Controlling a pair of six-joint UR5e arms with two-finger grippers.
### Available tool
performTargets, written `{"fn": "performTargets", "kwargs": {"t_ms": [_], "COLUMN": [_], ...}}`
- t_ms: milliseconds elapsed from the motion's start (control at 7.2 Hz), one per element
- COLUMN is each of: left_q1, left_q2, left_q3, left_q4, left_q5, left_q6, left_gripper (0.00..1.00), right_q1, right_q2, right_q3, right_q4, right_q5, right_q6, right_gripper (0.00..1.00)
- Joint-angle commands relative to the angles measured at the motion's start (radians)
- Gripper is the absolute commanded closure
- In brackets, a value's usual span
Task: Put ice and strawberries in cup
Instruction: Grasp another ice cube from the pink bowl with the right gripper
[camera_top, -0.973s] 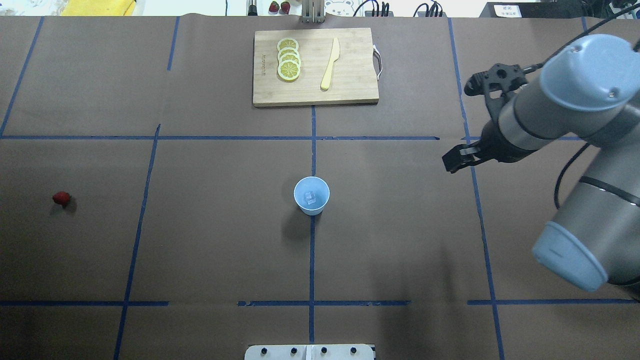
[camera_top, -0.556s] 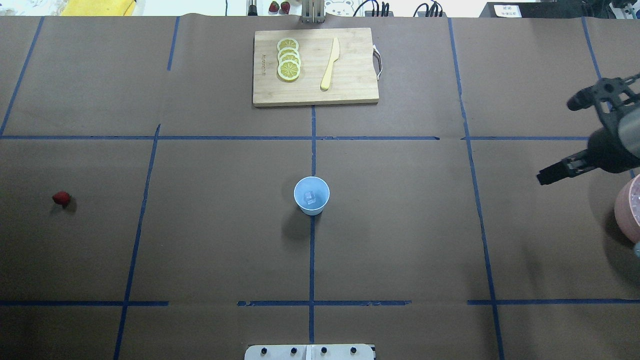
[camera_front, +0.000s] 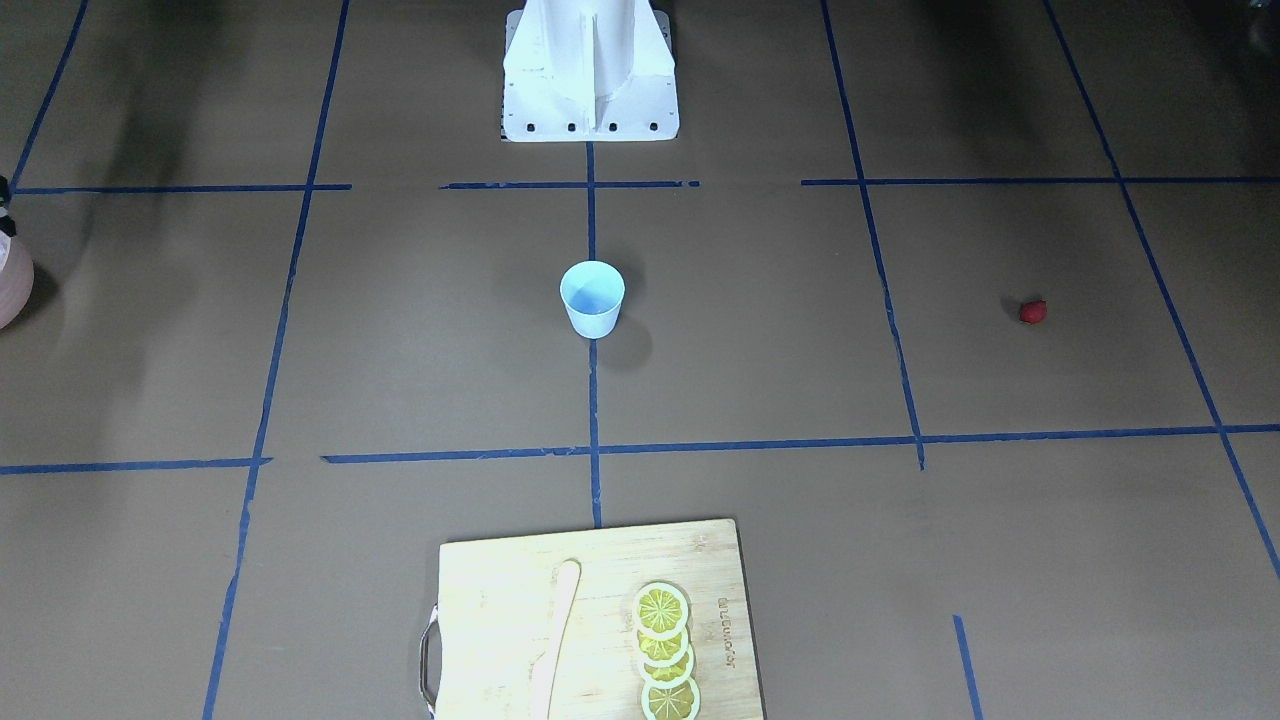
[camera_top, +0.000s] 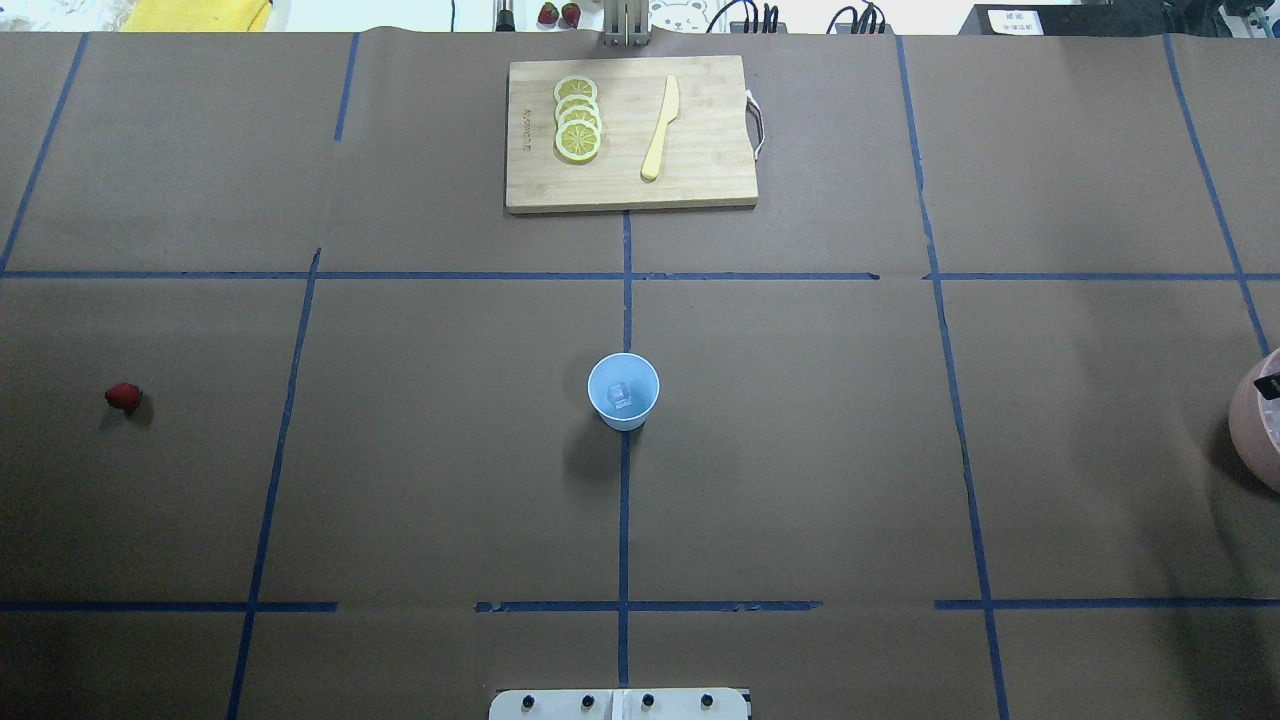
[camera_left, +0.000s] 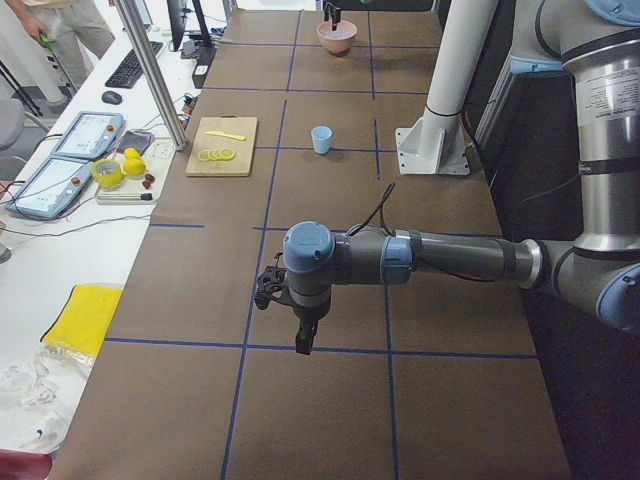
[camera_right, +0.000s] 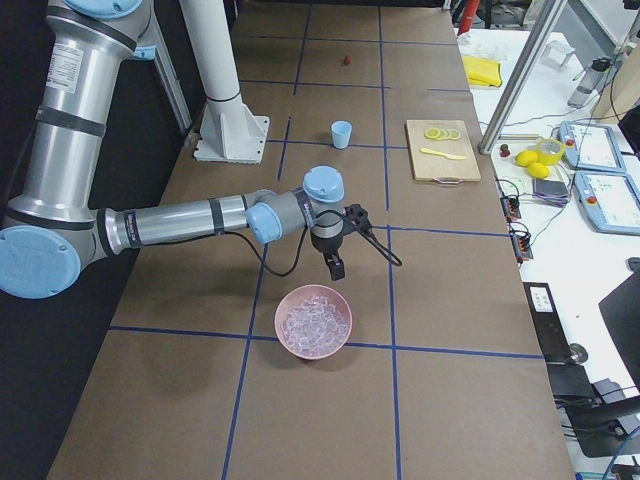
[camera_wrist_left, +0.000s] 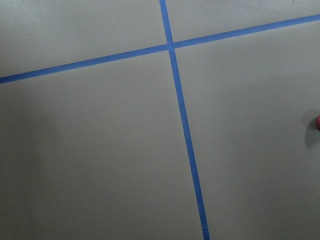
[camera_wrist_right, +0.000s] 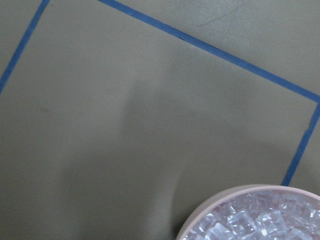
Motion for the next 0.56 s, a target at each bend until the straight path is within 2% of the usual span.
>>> {"fn": "performTargets", "kwargs": {"t_ms": [0,417], "left_q1": [0.001,-0.001], "left_q2": [0.001,0.001], "left_q3": [-0.001,-0.001], "left_q4": [0.000,0.000], "left_q5": [0.000,0.000], "left_q6": [0.000,0.000], "left_gripper": [0.00,0.00], "right_q1": [0.015,0.020], "right_q2": [-0.022,-0.077], "right_q3": [-0.164,-0.162], "right_q4": [0.212,0.232], "right_q5": [0.005,0.002], "right_q6": [-0.002,0.046], "right_gripper": [0.02,0.07]}}
